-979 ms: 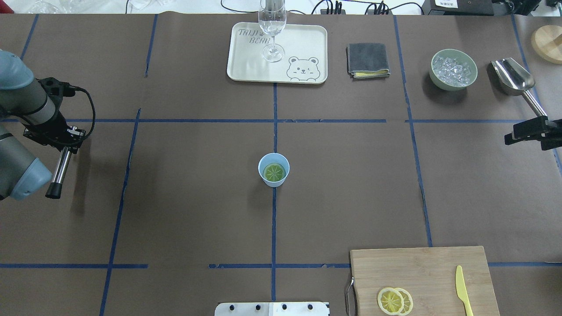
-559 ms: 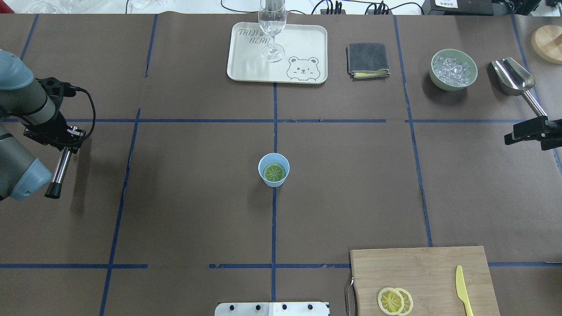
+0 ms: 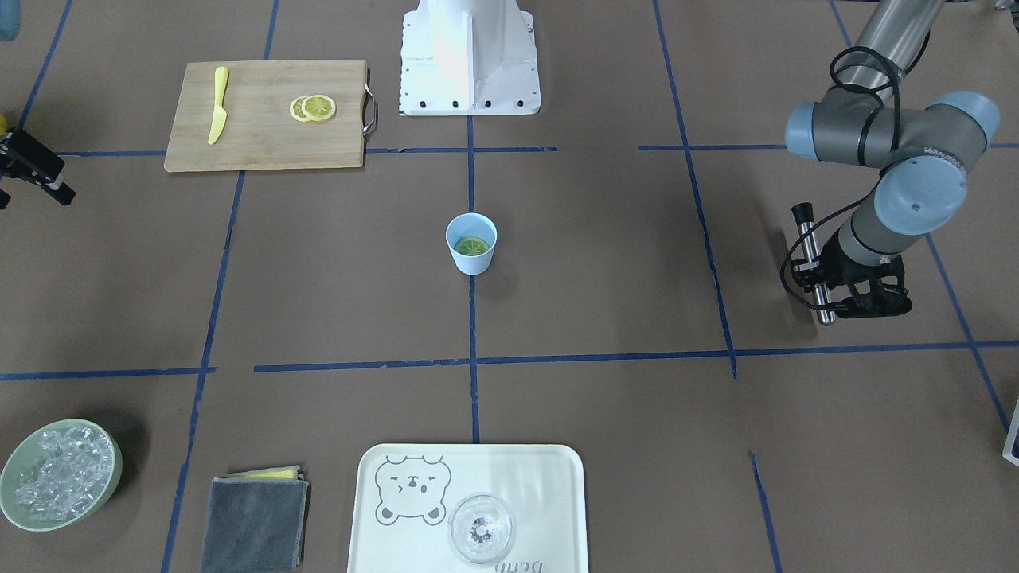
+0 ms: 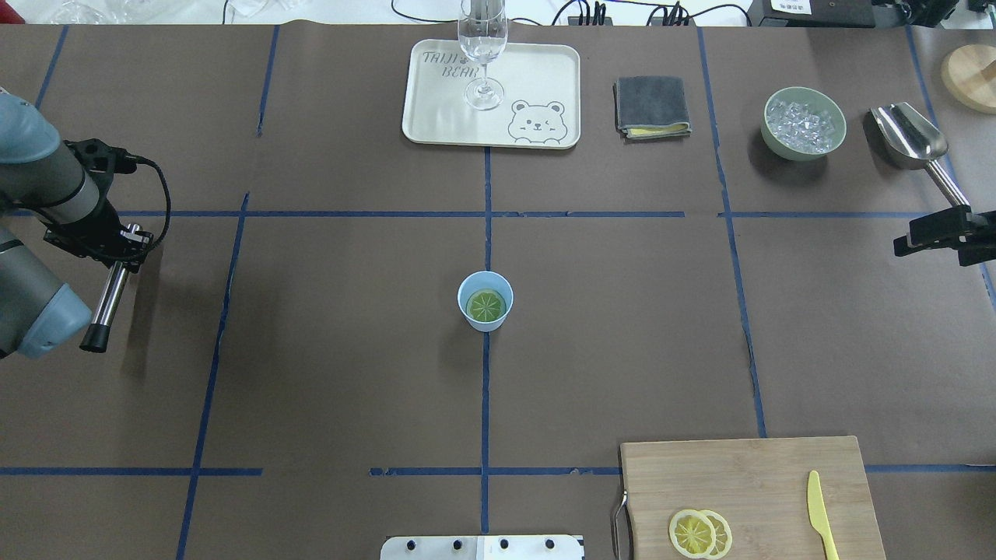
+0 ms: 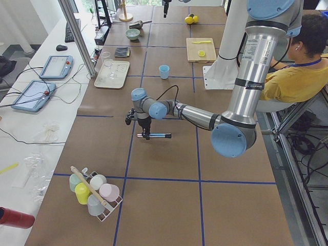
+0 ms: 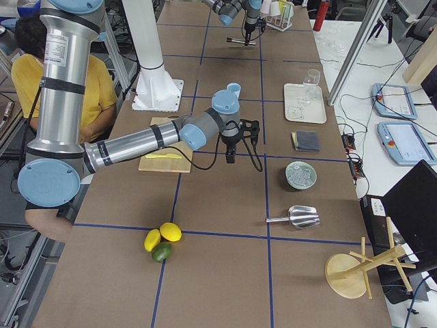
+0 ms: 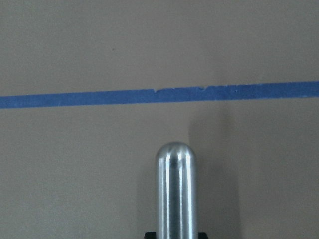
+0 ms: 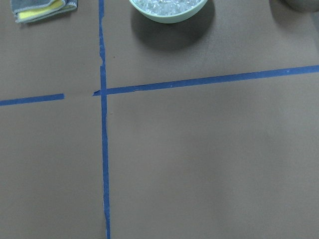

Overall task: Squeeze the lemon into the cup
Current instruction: 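Lower the muddler upright onto the table and open the left gripper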

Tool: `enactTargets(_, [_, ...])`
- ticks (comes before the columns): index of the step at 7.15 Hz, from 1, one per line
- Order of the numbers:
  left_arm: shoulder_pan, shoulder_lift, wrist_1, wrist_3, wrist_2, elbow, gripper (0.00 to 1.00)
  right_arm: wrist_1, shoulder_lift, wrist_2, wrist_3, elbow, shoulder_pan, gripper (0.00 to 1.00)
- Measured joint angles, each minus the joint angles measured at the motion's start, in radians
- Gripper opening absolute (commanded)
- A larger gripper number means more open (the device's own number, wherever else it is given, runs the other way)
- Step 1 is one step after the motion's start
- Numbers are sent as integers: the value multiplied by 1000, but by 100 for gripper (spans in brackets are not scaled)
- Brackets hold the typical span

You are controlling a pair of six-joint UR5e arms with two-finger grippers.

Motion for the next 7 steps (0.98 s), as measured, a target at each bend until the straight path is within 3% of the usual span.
enactTargets(2, [4,3,-3,0,0,1,43,0,0,0,0,0,0,100])
enactTargets(3, [5,4,-6,0,0,1,52,-1,-1,0,0,0,0,100])
enactTargets(5, [6,4,-8,0,0,1,54,0,-1,0,0,1,0,100])
enactTargets(7, [6,4,-6,0,0,-5,100,-1,-2,0,0,0,0,100])
